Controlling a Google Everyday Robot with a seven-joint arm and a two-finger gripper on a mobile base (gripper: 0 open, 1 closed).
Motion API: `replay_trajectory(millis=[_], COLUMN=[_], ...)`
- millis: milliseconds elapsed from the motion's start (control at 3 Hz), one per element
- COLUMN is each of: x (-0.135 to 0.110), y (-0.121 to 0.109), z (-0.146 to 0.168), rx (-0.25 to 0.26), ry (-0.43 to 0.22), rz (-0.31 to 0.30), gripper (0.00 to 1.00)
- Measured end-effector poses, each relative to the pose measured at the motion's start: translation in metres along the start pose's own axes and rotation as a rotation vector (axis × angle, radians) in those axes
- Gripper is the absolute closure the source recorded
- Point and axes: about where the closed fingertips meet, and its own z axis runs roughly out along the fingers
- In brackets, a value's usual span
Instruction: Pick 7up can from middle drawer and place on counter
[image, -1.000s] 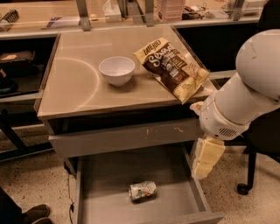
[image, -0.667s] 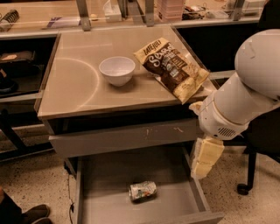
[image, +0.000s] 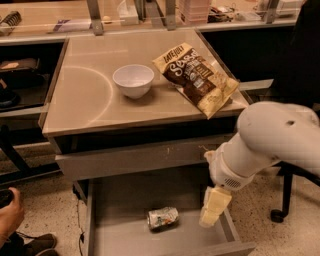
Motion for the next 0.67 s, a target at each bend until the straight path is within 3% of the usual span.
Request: replay_trajectory(millis=[667], x=[0.015], y=[-0.005], z=[0.087], rx=[-0.072], ry=[-0.036], rz=[0.081], gripper=[0.00])
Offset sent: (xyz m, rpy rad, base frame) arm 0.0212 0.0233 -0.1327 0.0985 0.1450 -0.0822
